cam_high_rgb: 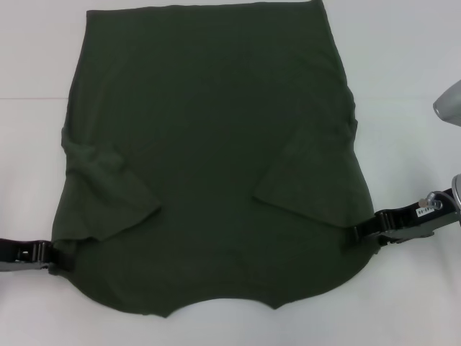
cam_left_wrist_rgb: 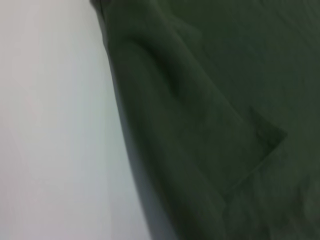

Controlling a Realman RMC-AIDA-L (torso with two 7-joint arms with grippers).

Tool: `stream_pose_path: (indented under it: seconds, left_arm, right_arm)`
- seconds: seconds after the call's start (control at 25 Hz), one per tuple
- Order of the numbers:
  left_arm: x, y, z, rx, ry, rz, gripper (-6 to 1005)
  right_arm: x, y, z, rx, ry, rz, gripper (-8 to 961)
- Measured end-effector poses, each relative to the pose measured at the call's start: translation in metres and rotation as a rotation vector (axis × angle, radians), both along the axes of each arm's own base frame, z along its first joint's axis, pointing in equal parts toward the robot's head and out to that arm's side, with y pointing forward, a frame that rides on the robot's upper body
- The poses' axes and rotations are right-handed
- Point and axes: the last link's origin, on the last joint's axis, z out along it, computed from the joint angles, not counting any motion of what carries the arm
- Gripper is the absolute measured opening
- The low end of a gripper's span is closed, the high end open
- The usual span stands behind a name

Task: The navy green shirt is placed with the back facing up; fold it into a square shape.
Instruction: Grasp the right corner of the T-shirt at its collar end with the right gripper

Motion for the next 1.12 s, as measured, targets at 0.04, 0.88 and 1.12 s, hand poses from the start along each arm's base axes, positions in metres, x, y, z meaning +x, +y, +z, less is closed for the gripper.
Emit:
stream_pose_path:
  seconds: [0.04,0.88,1.12]
  left_arm:
    - [0.000,0.000,0.000,0.000,0.000,0.000,47]
    - [0.001,-0.002,0.000,-0.012,-0.021,0.009,47]
    - [0.005,-0.009,0.003,-0.061,-0.088,0.022,47]
  right_arm:
    - [0.000,0.000,0.000,-0.002,0.000,0.000,741]
    - [0.000,-0.002,0.003,-0.034,-0.008,0.055,80]
    - [-0.005,-0.013,0.013,-0.127,0.014,0.099,65]
